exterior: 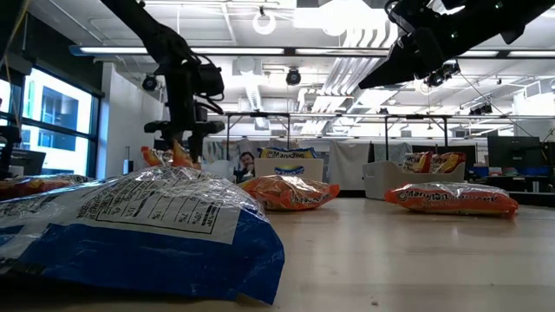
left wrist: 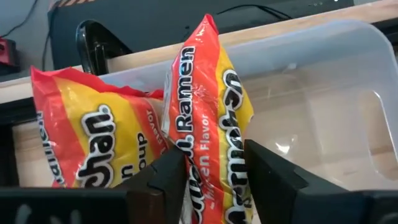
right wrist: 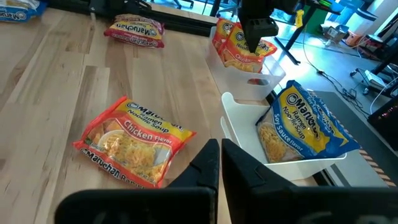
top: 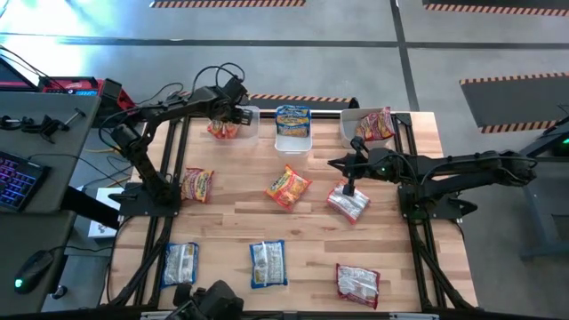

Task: Sort Maruchan noodles
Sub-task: Put the bottom orange noodle pack into the transparent bin

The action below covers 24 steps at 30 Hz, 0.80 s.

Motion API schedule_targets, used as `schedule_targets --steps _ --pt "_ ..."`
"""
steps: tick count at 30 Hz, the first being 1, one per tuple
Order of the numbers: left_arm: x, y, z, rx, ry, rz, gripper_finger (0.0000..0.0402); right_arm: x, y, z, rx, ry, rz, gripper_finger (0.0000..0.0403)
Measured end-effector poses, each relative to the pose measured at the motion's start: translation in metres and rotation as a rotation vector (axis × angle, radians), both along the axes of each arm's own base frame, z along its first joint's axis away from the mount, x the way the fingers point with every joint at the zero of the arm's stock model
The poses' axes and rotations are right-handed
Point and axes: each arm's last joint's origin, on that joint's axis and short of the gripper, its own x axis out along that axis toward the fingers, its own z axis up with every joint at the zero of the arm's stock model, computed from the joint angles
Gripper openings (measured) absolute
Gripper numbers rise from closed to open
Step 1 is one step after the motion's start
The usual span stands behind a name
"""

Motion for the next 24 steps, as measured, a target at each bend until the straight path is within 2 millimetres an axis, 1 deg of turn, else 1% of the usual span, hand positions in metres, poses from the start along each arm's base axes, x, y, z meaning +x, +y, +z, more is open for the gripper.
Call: schedule_targets --steps 3,6,10,11,15,19,24 --pt "-0.001 0.001 0.0 -0.018 -0.007 -0.038 0.0114 0.0 0.0 0.0 -0.003 0.001 0.002 0.0" --pt "-0.001 0.001 0.0 -0.034 -0.016 -0.053 0.0078 0.0 0.0 0.0 -0.003 0.001 0.002 0.0" --pt "-0.001 0.0 -0.001 -0.069 -0.063 -0.006 0.0022 0.0 0.0 0.0 -0.003 0.001 0.002 0.0" --pt "-0.001 -0.001 0.0 -0.074 -0.072 0.007 0.0014 0.0 0.0 0.0 -0.004 0.001 0.002 0.0" --pt "-0.006 -0.006 0.006 -0.084 -0.075 0.086 0.0016 0.0 0.0 0.0 -0.003 0.001 0.004 0.0" --pt "-0.013 -0.012 0.013 -0.074 -0.035 0.157 0.0013 0.0 0.001 0.0 0.003 0.002 0.024 0.0" --pt "-0.017 -0.015 0.015 -0.067 -0.042 0.214 0.0012 0.0 0.001 -0.001 0.003 0.01 0.025 0.0"
